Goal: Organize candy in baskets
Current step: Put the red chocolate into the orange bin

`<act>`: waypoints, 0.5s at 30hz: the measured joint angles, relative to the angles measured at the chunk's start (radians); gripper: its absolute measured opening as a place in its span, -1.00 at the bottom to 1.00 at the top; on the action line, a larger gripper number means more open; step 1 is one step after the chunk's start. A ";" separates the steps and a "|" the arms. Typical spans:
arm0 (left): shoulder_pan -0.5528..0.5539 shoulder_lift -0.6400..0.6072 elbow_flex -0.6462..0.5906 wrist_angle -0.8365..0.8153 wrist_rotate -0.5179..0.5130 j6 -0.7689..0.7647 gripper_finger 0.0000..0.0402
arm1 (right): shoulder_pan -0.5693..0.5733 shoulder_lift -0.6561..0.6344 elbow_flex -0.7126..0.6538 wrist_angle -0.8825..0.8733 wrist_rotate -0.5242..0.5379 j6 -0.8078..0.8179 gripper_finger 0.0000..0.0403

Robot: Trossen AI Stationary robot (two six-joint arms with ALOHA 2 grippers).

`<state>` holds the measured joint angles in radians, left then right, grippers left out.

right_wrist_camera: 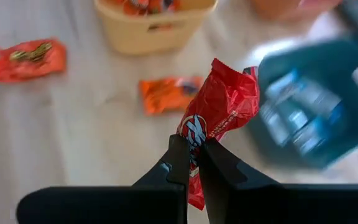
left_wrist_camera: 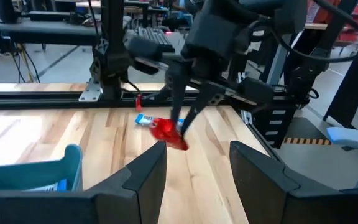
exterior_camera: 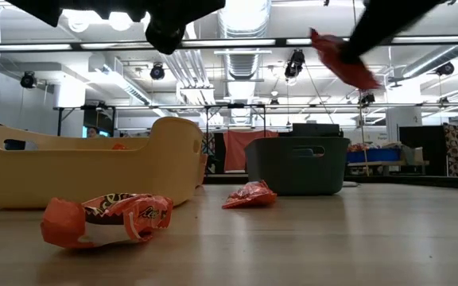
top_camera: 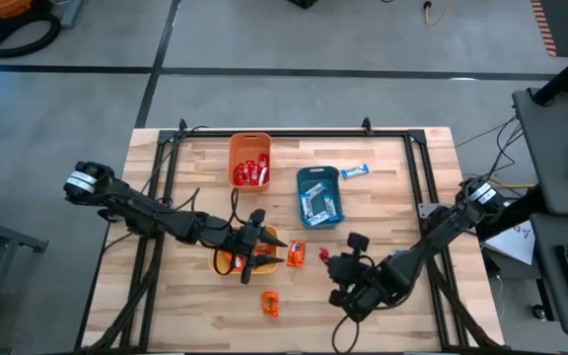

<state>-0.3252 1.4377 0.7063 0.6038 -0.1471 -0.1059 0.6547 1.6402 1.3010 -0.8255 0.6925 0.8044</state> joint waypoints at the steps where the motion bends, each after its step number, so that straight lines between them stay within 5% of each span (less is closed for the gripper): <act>1: 0.000 0.007 0.000 0.010 0.000 0.008 -0.20 | -0.009 0.000 0.000 0.009 0.026 -0.045 -0.91; 8: 0.014 0.091 0.000 0.204 -0.001 0.049 -0.20 | -0.066 0.000 0.000 0.162 0.152 -0.343 -0.91; 15: 0.068 0.164 0.000 0.350 -0.003 0.015 -0.15 | -0.104 0.000 0.002 0.274 0.156 -0.526 -0.91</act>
<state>-0.2576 1.6019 0.7063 0.9542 -0.1500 -0.0906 0.5506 1.6402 1.3025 -0.5517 0.8480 0.2780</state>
